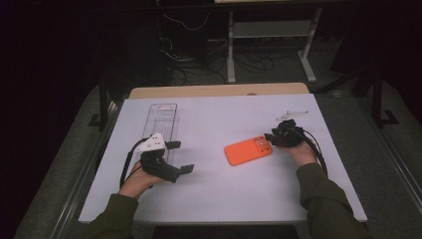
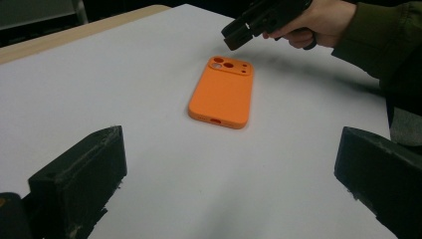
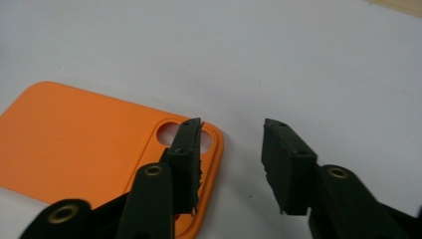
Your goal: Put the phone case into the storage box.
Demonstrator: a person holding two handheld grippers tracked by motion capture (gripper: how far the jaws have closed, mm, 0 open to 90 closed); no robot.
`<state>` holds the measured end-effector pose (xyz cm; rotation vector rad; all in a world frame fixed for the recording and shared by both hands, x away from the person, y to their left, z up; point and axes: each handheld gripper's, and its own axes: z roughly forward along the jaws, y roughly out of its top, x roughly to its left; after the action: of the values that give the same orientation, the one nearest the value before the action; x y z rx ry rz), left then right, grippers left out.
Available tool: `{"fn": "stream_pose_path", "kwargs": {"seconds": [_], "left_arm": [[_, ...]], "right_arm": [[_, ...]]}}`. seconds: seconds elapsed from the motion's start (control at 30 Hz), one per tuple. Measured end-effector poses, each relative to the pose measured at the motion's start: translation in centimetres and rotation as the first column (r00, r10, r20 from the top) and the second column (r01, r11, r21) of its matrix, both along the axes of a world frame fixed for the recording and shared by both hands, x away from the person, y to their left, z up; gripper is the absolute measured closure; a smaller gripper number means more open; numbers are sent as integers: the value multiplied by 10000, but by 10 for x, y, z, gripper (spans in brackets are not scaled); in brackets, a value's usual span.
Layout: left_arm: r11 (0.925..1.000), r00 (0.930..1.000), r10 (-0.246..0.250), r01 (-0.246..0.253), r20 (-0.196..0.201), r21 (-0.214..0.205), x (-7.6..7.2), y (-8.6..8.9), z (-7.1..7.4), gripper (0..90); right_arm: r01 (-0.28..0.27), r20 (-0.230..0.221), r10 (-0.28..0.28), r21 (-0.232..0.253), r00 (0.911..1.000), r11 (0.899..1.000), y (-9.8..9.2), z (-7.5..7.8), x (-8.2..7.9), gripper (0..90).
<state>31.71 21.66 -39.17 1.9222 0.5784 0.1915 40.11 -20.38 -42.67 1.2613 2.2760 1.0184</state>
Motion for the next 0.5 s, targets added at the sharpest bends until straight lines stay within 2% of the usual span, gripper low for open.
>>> {"fn": "stream_pose_path", "kwargs": {"seconds": [0.03, 0.1, 0.13, 0.3, 0.33, 0.5], "left_arm": [[10000, 10000, 4, -4, -8, -14, 0, 0, 0, 0], [10000, 10000, 21, -21, -21, -31, 0, 0, 0, 0], [10000, 10000, 17, -17, -23, -32, 0, 0, 0, 0], [10000, 10000, -1, 1, -9, -23, 0, 0, 0, 0], [10000, 10000, -4, 4, -15, 5, 0, 0, 0, 0], [10000, 10000, 39, -39, -35, -57, 0, 0, 0, 0]], "right_arm": [[0, 0, 0, 0, 10000, 10000, 0, 0, 0, 616], [27, -89, -28, -35, 10000, 10000, 0, -2, 0, 659], [10, -185, -11, -63, 9998, 10000, -1, -4, 1, 707], [-22, -270, 20, -53, 9996, 10000, -3, -6, 2, 797], [-33, -489, 28, -106, 9988, 9999, -3, -7, 2, 849], [-151, -642, 135, -248, 9978, 9996, -2, -11, 2, 882]]}}
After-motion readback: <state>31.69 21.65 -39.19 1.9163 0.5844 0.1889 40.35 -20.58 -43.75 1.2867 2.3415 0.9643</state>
